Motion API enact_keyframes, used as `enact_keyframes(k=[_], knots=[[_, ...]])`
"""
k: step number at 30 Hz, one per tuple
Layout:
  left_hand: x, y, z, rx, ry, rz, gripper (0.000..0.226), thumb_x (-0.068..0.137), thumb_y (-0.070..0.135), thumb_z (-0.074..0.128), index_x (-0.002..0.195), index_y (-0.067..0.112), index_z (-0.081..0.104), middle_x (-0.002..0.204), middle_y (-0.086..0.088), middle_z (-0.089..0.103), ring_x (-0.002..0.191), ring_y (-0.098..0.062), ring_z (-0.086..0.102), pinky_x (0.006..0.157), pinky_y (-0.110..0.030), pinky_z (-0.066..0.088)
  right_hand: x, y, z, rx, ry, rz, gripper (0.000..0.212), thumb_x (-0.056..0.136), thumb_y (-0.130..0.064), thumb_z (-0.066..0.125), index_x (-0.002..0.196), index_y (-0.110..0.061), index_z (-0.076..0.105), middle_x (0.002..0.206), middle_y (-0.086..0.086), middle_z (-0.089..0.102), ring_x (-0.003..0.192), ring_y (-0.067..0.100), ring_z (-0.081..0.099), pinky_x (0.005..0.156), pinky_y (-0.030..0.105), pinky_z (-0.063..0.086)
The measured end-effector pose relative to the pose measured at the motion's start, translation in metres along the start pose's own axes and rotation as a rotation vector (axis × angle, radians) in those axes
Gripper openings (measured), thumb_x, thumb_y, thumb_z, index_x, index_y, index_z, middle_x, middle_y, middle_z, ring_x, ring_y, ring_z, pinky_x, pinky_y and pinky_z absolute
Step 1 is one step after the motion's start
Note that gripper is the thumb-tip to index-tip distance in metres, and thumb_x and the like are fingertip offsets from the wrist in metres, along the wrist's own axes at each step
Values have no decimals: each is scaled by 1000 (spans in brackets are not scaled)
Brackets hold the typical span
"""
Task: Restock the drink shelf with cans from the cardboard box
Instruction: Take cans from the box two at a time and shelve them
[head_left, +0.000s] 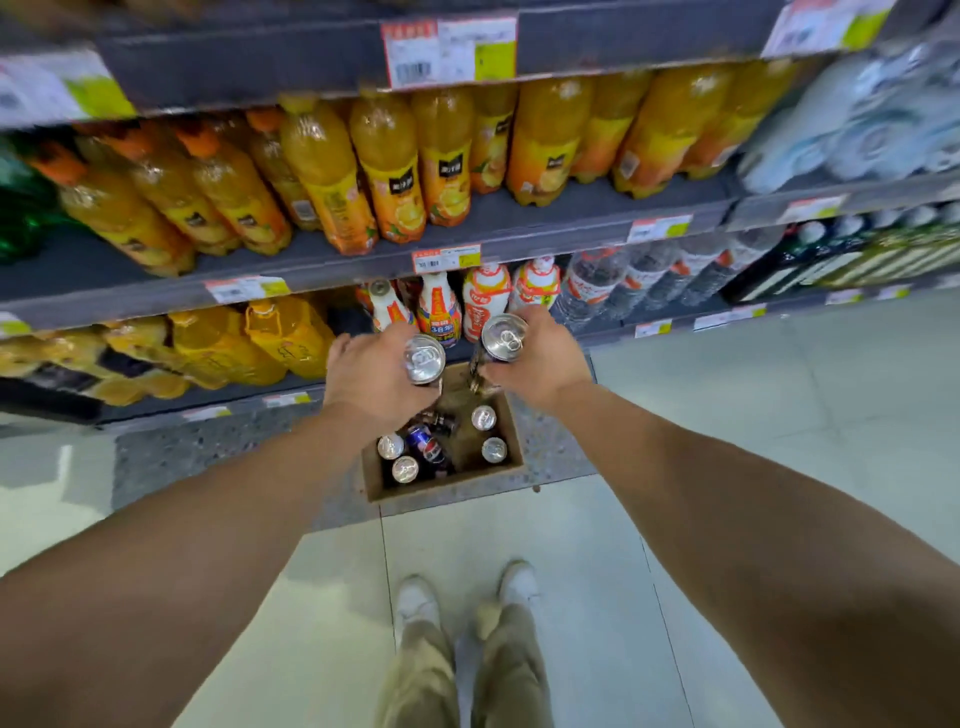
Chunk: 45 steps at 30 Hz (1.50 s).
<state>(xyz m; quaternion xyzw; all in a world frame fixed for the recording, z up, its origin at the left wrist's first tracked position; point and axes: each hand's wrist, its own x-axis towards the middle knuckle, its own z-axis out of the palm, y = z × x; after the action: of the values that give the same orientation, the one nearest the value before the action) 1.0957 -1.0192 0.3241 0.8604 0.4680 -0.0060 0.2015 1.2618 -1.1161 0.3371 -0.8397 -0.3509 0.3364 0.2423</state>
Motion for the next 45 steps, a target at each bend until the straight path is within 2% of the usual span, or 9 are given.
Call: enact_keyframes(k=[8,12,16,21,26,30,35,42,45], knots=[[-25,97,-124,28,-75,192,78,59,55,76,127,27,50,116,-7,67,113,-31,56,93,-37,35,-83,-37,-119,79,137,8,61,72,-29,81,123,-15,49,117,7,64,109,28,59,80,34,46],[-34,165,-175,-130,-118,311,63,60,42,80,117,33,52,107,1,66,104,-28,60,80,-36,47,-125,-40,-193,165,248,27,53,73,-28,80,118,-18,53,107,-1,66,99,22,61,76,30,45],[-38,251,-202,-282,-201,408,58,60,27,82,107,35,49,101,5,61,94,-19,59,76,-33,49,-155,-22,-268,262,333,34,46,72,-24,80,109,-24,53,86,-16,59,86,13,60,71,26,45],[-38,369,-201,-278,-167,504,58,59,27,82,110,29,56,100,4,64,92,-19,60,74,-30,46,-183,32,-363,310,457,36,52,70,-26,80,115,-20,55,94,-7,64,87,14,62,73,27,48],[-43,484,-190,-339,-174,515,58,63,26,81,112,29,49,102,3,62,88,-16,59,67,-28,46,-203,95,-457,322,531,25,59,70,-30,83,119,-24,53,106,-5,65,100,19,65,86,35,53],[-47,579,-177,-365,-158,524,81,60,34,83,130,24,42,119,0,53,105,-21,54,80,-32,45,-219,143,-531,363,628,31,80,70,-30,83,138,-16,45,124,-1,63,110,17,61,93,31,49],[-49,678,-161,-440,-146,589,52,55,30,85,98,23,57,95,1,68,87,-18,63,79,-37,53,-227,197,-603,472,744,38,55,69,-25,85,117,-19,58,107,-2,67,99,18,65,88,39,55],[-13,810,-132,-554,-291,689,55,62,24,85,107,27,53,99,8,64,91,-12,63,79,-36,54,-215,281,-699,558,838,46,57,67,-23,87,116,-24,56,107,-7,67,97,13,65,87,34,56],[10,872,-121,-560,-308,741,53,61,26,86,105,28,56,96,10,66,89,-10,64,77,-35,55,-203,313,-746,581,871,42,58,67,-22,87,117,-23,57,106,-7,66,94,9,65,79,27,55]])
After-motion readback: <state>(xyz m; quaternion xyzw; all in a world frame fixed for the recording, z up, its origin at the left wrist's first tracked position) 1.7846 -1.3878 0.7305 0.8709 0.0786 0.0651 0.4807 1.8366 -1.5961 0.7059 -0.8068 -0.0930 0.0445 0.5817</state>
